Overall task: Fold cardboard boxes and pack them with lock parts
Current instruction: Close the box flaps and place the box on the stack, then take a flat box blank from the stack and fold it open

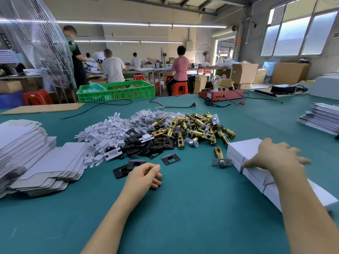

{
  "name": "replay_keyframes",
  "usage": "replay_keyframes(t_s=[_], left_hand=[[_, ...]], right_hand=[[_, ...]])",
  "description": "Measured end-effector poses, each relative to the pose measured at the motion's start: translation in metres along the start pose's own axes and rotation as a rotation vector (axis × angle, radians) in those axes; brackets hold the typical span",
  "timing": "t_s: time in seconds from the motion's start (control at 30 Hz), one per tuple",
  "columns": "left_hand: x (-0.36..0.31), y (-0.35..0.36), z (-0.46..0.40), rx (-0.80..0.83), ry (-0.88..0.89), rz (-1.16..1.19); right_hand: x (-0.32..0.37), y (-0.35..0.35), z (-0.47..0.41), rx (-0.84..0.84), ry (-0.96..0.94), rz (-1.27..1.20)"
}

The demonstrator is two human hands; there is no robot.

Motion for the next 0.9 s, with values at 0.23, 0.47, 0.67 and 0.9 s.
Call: replay_keyframes(t_s=[0.23, 0.47, 0.67, 0.9], left_hand=[[0.000, -0.001, 0.001, -0.003, -0.006, -0.017], [-0.006, -0.002, 0.004, -0.038, 0.013, 0.037], [-0.016, -0.036, -0.002, -0.437, 0.003, 0.212], [-0.016, -0.160, -0.037, -1.065, -0.147, -0.212]], right_hand=[[0.088, 0.030, 0.048, -0.465, -0.556, -0.349], [0.119, 0.098, 0.052, -0.255, -0.693, -0.261], [0.121, 0.102, 0.044, -0.295, -0.701, -0.267], [0.123, 0.102, 0.040, -0.266, -0.704, -0.269]])
Point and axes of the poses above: each hand's wrist, its own z-axis away from the middle knuckle, its own y-axis out of the palm, x = y × z, the point moved 3 cm from there along -z, towards the middle knuckle, and after that the axes turned 11 degrees about -x, right-handed, at the moved point
